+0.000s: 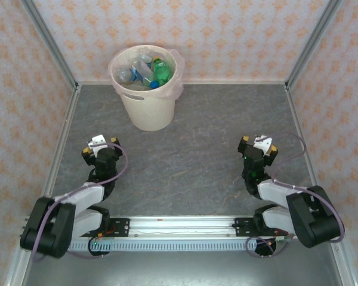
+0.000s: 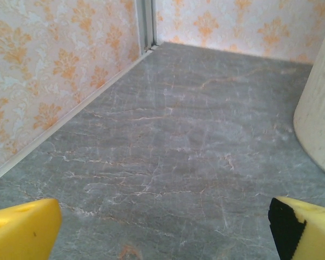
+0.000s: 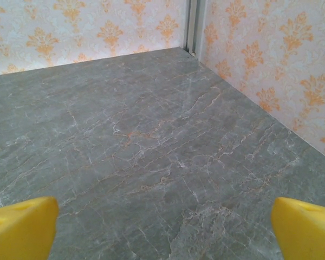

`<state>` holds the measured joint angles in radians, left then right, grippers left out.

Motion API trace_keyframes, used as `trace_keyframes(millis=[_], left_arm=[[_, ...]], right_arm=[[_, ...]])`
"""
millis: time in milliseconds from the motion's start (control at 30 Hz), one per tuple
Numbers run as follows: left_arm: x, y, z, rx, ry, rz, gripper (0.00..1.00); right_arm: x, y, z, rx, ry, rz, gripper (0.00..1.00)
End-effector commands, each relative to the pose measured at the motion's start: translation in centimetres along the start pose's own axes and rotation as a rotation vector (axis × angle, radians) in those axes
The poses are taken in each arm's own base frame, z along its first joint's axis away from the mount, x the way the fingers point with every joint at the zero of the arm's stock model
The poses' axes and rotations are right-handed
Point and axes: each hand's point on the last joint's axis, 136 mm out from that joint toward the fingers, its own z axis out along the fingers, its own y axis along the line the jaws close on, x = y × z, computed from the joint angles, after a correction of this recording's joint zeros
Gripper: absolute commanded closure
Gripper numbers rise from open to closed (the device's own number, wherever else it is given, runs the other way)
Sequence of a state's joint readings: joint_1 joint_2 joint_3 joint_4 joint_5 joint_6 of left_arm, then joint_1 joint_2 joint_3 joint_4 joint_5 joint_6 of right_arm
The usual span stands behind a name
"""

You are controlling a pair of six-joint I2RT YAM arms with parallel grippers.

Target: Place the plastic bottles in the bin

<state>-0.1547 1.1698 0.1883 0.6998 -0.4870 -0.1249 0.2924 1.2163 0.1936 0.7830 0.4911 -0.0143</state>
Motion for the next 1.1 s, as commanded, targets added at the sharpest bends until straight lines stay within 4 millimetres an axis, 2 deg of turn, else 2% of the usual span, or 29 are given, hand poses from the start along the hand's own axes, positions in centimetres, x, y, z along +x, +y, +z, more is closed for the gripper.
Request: trace_keyframes(millis=[0, 133, 300, 400, 533, 733, 800, 900, 1067], left_arm=[[-4.4, -1.0, 0.8, 0.021, -0.175, -0.064, 0.0], [-5.2, -2.0, 1.9, 0.062, -0.21, -0.074, 0.0], [-3.8, -2.3, 3.3, 0.137, -0.197, -0.093, 0.0], [-3.6, -2.3, 3.1, 0.177, -0.207, -0.105, 0.0], [-3.6, -3.7, 3.0, 0.27, -0.21, -0.069, 0.0], [-3.7, -2.8, 2.8, 0.243, -0.217, -0.103, 0.0], [-3.7, -2.5, 3.0, 0.23, -0.219, -0.112, 0.0], [-3.7, -2.3, 3.1, 0.213, -0.216, -0.121, 0.0], [-3.7, -2.0, 3.2, 0.181, -0.221, -0.118, 0.0]], right_arm=[[-2.7, 1.7, 0.5, -0.073, -0.102, 0.02, 0.0], [-3.2, 3.1, 1.0, -0.135, -0.135, -0.013, 0.0], [-3.1, 5.0, 2.1, -0.224, -0.113, -0.051, 0.0], [-3.1, 5.1, 2.1, -0.277, -0.109, -0.043, 0.0], [-3.3, 3.9, 2.2, -0.317, -0.115, 0.012, 0.0], [-2.0, 2.8, 3.3, -0.313, -0.116, 0.063, 0.0], [-2.2, 2.0, 3.3, -0.28, -0.144, 0.095, 0.0], [-2.0, 1.8, 4.3, -0.239, -0.109, 0.099, 0.0], [-1.9, 1.7, 4.3, -0.24, -0.102, 0.097, 0.0]])
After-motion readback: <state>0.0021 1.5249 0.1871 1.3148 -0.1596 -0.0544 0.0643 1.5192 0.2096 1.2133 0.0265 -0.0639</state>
